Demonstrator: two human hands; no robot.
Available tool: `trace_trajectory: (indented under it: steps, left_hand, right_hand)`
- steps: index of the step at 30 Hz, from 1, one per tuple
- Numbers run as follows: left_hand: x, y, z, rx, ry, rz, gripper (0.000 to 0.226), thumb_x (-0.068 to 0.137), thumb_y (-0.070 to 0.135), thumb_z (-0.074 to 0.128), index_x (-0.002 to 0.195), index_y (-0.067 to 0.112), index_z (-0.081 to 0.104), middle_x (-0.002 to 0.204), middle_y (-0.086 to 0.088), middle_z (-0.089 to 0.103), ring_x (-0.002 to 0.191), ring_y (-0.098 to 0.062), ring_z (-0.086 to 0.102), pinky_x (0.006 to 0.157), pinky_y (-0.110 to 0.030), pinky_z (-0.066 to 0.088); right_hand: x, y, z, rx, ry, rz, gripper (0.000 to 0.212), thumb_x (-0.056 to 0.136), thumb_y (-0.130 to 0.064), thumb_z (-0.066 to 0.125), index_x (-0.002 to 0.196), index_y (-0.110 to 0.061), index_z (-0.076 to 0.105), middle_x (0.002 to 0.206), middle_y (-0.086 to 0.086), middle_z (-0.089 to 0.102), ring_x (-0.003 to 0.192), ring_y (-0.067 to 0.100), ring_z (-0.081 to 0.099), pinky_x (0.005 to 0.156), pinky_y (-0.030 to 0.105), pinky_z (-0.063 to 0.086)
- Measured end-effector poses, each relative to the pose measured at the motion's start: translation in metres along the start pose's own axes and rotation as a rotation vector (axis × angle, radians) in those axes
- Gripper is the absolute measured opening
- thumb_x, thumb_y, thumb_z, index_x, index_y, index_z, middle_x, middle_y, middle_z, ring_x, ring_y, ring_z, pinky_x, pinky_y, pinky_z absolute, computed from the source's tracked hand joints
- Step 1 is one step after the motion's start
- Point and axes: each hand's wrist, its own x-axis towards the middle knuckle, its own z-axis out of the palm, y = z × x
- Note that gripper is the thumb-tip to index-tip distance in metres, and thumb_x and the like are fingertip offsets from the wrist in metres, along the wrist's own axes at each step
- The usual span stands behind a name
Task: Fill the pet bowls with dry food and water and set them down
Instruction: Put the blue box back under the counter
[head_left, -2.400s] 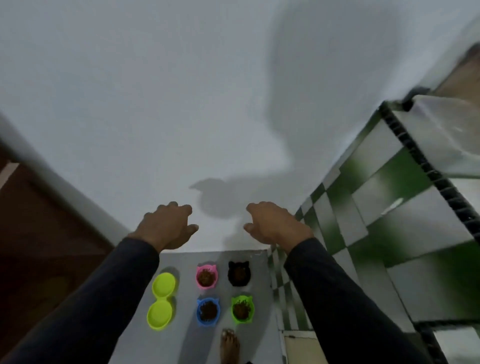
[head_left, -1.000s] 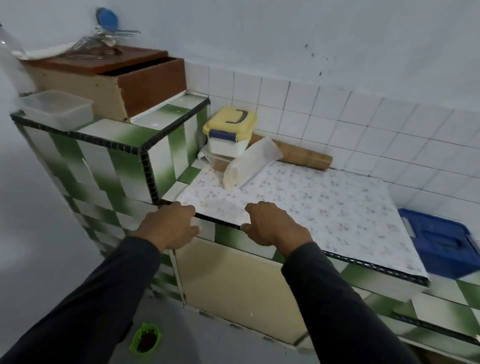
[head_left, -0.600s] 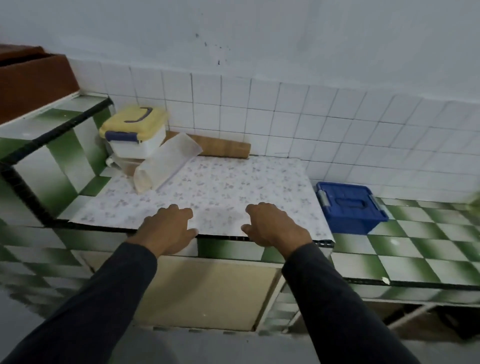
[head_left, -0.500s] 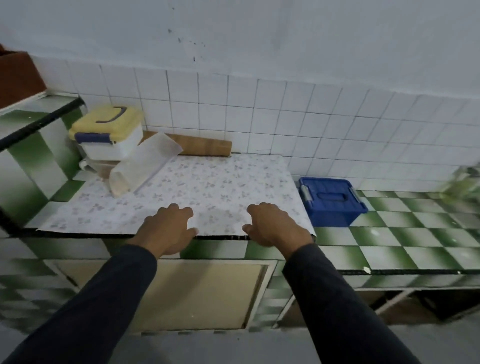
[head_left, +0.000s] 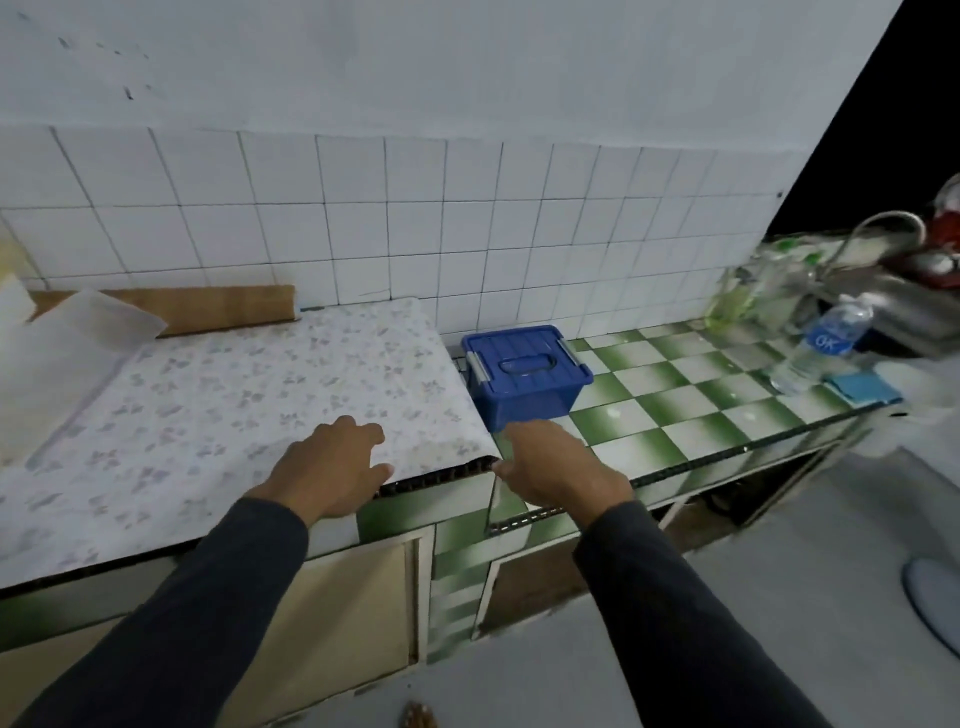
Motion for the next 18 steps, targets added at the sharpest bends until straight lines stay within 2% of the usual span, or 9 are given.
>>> trace_trajectory:
  steps: [4, 7, 12, 18]
  left_hand:
    - [0.035, 0.025, 0.003, 0.020, -0.018, 0.066, 0.056, 0.103, 0.053, 0.046, 0.154, 0.030, 0.038, 0.152, -0.004, 0.041, 0.134, -0.026, 0.046, 0.107, -0.043, 0.045]
    - [0.066, 0.042, 0.003, 0.028, -0.033, 0.098, 0.056, 0.104, 0.053, 0.045, 0.154, 0.030, 0.037, 0.154, -0.004, 0.039, 0.136, -0.026, 0.044, 0.109, -0.042, 0.043]
    - [0.117, 0.066, 0.002, 0.021, -0.045, 0.134, 0.057, 0.103, 0.054, 0.045, 0.155, 0.030, 0.036, 0.154, -0.004, 0.039, 0.137, -0.026, 0.043, 0.110, -0.041, 0.041]
    - [0.174, 0.087, -0.008, 0.035, -0.012, 0.151, 0.056, 0.103, 0.053, 0.047, 0.153, 0.030, 0.039, 0.150, -0.005, 0.044, 0.133, -0.027, 0.046, 0.106, -0.043, 0.045]
  right_hand:
    - [0.014, 0.035, -0.004, 0.005, 0.000, 0.062, 0.038, 0.095, -0.044, 0.056, 0.125, -0.020, 0.059, 0.130, 0.008, 0.062, 0.114, 0.030, 0.058, 0.096, 0.047, 0.051]
    - [0.027, 0.060, -0.008, 0.011, -0.008, 0.102, 0.042, 0.098, -0.039, 0.057, 0.135, -0.019, 0.055, 0.136, 0.007, 0.059, 0.121, 0.029, 0.056, 0.099, 0.042, 0.050]
    - [0.061, 0.097, -0.017, 0.035, -0.014, 0.105, 0.045, 0.099, -0.039, 0.056, 0.139, -0.019, 0.052, 0.142, 0.004, 0.056, 0.128, 0.025, 0.052, 0.103, 0.040, 0.046]
    - [0.106, 0.129, -0.031, 0.077, -0.017, 0.128, 0.042, 0.100, -0.042, 0.055, 0.135, -0.019, 0.052, 0.135, 0.005, 0.057, 0.121, 0.026, 0.054, 0.097, 0.039, 0.047]
